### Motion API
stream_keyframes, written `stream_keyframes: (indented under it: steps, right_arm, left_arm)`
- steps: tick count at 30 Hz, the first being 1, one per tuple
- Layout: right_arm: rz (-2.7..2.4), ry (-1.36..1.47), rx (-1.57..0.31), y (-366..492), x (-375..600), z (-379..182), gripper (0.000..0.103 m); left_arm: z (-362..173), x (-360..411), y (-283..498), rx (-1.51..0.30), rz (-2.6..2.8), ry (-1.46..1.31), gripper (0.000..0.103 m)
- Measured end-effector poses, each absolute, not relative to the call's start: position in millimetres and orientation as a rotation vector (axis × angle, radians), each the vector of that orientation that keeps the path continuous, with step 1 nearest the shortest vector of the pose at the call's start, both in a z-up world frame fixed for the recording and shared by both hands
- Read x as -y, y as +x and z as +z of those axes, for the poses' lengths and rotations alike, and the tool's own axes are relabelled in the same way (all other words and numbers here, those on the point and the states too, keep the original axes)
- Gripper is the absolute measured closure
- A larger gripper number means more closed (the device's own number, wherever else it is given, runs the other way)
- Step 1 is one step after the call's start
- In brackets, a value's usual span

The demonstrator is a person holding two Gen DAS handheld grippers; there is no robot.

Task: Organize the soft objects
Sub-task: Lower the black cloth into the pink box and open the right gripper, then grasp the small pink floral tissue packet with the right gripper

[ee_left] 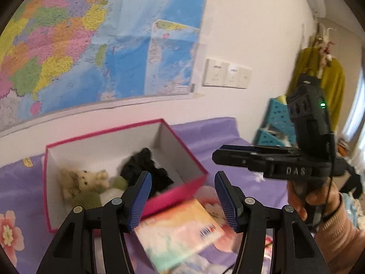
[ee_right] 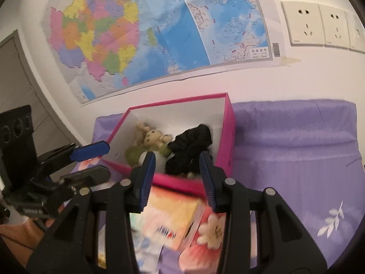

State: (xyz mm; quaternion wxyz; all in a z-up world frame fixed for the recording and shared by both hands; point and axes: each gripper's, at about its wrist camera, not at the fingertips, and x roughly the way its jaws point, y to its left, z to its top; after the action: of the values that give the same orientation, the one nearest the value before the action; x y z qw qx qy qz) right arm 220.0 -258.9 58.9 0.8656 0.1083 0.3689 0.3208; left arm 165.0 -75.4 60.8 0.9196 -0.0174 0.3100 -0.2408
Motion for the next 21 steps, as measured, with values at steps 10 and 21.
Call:
stream_keyframes:
  steps: [10, 21]
  right_arm:
    - [0.690, 0.293, -0.777, 158, 300, 63, 0.055]
    - [0.582, 0.325, -0.969, 93, 332, 6, 0.053]
  left_arm:
    - [50, 81, 112, -0.641, -0.607, -0.039, 0.044]
    - [1, 133, 96, -0.782, -0.742, 0.043, 0.044]
